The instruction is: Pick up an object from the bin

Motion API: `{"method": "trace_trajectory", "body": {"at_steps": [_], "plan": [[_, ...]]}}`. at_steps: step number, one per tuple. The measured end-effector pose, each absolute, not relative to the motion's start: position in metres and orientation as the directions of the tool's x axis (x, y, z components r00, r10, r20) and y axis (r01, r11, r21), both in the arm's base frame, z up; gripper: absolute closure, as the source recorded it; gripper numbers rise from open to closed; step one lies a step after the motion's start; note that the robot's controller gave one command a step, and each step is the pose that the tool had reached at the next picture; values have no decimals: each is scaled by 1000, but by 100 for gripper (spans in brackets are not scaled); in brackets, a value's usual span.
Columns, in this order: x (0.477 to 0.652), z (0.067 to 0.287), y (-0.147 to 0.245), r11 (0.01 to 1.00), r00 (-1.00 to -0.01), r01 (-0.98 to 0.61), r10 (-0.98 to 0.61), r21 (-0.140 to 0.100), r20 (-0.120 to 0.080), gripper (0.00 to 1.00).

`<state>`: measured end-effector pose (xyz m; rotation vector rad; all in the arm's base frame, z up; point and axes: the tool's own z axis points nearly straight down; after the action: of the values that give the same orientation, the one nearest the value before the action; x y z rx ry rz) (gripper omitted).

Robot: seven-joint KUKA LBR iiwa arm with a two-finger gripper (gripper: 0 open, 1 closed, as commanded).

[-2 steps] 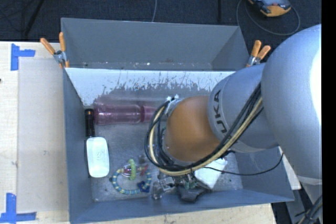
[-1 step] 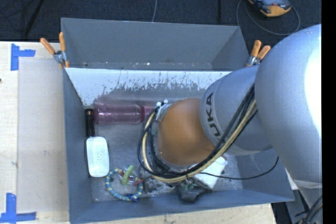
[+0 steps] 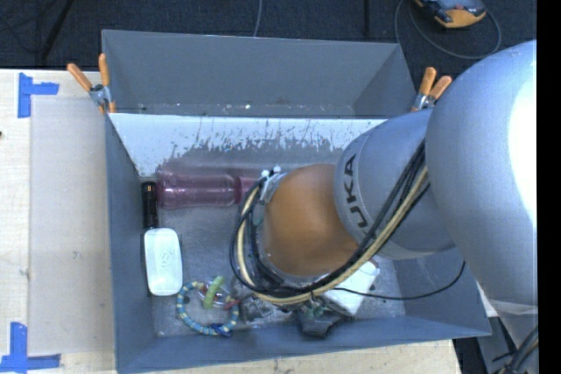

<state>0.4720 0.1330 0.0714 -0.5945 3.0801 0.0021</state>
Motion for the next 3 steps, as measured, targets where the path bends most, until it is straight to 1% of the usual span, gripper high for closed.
{"method": "trace_trajectory", "body": {"at_steps": [1,2,3], "plan": [[492,197,134,928,-928,-372,-372,0,0,100],[492,197,134,929,-929,-371,-371,1,0,0],[492,197,134,929,-929,-370,-370,1,0,0]]}}
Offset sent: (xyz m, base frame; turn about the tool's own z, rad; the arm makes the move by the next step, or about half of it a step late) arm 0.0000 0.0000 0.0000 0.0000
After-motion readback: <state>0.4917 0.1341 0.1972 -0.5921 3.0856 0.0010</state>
